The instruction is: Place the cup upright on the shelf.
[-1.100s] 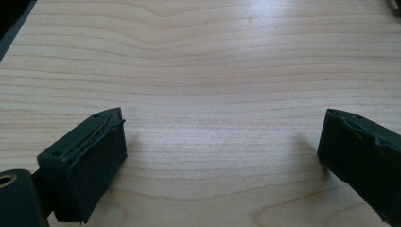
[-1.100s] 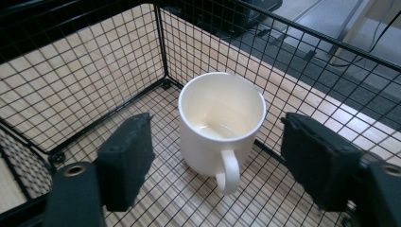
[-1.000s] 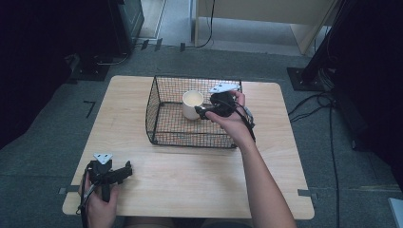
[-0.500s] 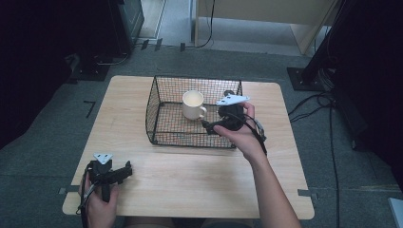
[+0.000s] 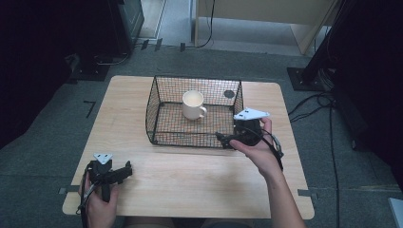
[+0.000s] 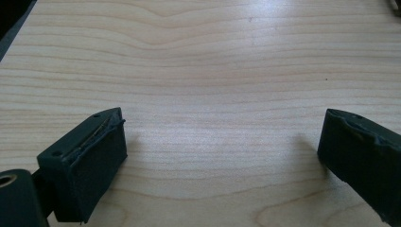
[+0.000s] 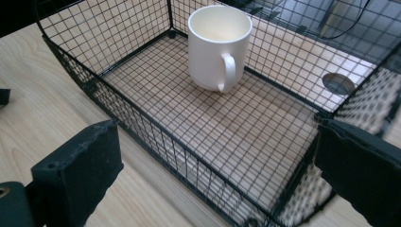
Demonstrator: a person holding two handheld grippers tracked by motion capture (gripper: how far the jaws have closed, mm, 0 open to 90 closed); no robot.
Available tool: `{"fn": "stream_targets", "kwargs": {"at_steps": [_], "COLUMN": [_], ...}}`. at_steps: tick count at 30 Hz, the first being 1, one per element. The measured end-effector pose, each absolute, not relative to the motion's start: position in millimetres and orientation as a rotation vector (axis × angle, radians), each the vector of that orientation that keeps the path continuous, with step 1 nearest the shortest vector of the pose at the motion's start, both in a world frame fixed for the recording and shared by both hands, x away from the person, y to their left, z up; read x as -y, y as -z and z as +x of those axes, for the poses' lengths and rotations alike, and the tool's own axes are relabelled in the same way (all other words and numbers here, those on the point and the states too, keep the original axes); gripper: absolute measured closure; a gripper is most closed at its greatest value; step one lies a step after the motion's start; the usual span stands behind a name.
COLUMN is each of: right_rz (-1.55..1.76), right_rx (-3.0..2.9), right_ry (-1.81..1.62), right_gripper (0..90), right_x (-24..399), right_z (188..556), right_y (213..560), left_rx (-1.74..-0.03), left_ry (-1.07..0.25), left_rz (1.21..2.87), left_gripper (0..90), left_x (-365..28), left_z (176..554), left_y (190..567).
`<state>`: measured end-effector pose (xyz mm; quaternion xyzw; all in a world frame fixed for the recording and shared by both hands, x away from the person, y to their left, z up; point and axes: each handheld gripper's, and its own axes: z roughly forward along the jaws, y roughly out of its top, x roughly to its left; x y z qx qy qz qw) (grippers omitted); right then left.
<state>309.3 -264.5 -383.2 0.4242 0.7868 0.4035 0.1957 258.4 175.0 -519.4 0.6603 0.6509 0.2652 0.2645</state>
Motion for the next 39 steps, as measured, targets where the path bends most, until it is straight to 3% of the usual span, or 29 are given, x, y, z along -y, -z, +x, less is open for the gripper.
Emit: {"fn": "stream_targets", "kwargs": {"at_steps": [25, 39], "right_rz": [1.354, 1.478], "right_rx": [-2.068, -2.027], "right_ry": [-1.052, -0.972], "right_gripper": [0.0, 0.0], "right_x": [356.6, 391.4], "right_z": [263.0, 240.7], "right_y": [431.1, 481.9], "left_rx": [-1.758, -1.758], "left_ry": [-0.715, -0.716], "left_rz": [1.791, 1.79], "left_gripper": [2.2, 2.2], "left_x": [-175.2, -175.2], "left_z": [258.3, 258.3], "left_y": [519.2, 519.3]}}
